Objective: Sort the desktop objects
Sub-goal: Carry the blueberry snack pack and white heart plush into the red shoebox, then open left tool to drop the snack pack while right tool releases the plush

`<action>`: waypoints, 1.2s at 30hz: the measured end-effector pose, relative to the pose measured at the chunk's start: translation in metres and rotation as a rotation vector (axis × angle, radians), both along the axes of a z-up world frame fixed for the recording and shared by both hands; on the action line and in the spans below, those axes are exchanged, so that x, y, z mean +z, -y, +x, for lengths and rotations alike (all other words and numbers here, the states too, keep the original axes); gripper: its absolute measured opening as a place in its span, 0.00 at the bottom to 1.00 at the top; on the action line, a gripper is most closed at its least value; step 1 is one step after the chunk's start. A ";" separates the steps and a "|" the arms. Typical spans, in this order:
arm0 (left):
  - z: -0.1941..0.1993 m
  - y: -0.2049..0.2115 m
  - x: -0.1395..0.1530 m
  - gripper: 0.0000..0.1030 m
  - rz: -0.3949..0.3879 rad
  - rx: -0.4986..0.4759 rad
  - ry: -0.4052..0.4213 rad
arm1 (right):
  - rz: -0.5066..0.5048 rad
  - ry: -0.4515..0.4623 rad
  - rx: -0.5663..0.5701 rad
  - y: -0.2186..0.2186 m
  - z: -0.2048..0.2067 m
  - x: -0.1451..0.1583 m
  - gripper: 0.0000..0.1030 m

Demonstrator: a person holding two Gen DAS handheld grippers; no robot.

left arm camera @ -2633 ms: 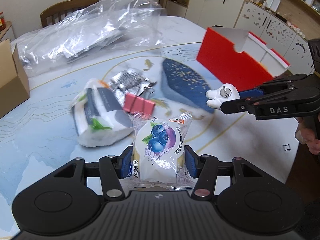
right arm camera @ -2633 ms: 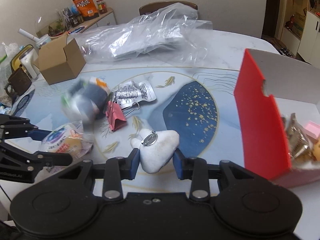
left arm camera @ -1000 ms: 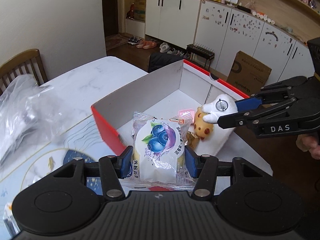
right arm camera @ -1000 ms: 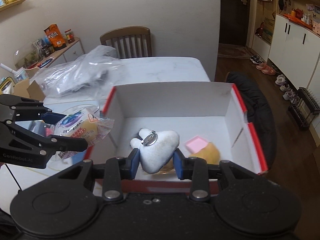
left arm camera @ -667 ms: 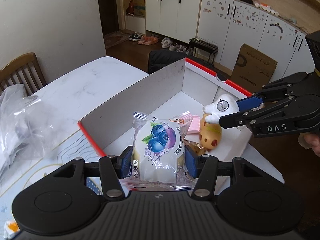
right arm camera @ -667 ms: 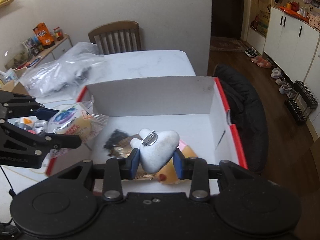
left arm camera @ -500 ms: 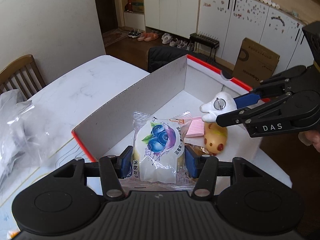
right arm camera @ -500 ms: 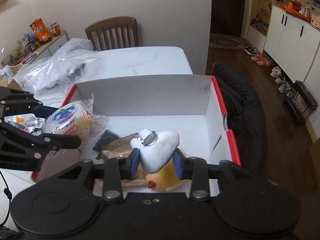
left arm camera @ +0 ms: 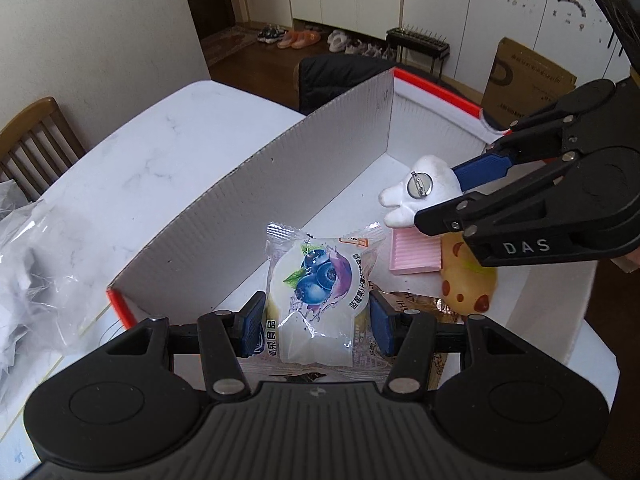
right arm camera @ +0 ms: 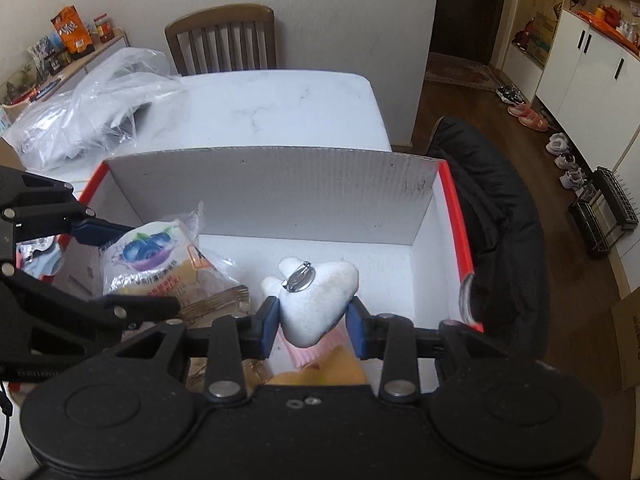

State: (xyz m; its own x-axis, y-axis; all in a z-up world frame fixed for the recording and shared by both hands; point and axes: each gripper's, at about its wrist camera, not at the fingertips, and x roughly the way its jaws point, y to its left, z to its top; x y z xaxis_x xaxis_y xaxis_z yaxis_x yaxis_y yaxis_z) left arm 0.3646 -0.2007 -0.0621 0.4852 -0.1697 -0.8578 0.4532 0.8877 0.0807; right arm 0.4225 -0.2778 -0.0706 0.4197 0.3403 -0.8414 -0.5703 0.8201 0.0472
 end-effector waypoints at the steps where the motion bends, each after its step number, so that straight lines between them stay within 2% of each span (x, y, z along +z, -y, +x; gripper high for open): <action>1: 0.002 0.000 -0.002 0.51 0.002 0.003 -0.006 | -0.006 -0.004 0.000 -0.001 0.002 -0.002 0.34; 9: 0.019 0.000 -0.016 0.51 0.019 0.030 -0.069 | -0.055 -0.071 0.011 -0.013 0.022 -0.015 0.34; 18: 0.027 0.002 -0.021 0.51 0.036 0.029 -0.090 | -0.090 -0.133 0.017 -0.016 0.029 -0.031 0.34; 28: 0.032 0.002 -0.026 0.52 0.043 0.032 -0.098 | -0.100 -0.151 0.019 -0.017 0.031 -0.038 0.34; 36: 0.035 0.002 -0.026 0.52 0.036 0.034 -0.097 | -0.098 -0.141 0.027 -0.016 0.030 -0.036 0.40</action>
State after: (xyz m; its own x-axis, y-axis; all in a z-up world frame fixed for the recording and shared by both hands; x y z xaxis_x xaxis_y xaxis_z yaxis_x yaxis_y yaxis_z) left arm 0.3992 -0.2025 -0.0877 0.4046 -0.1224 -0.9062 0.4299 0.9001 0.0704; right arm 0.4520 -0.2617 -0.1065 0.2871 0.2633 -0.9210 -0.5859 0.8089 0.0486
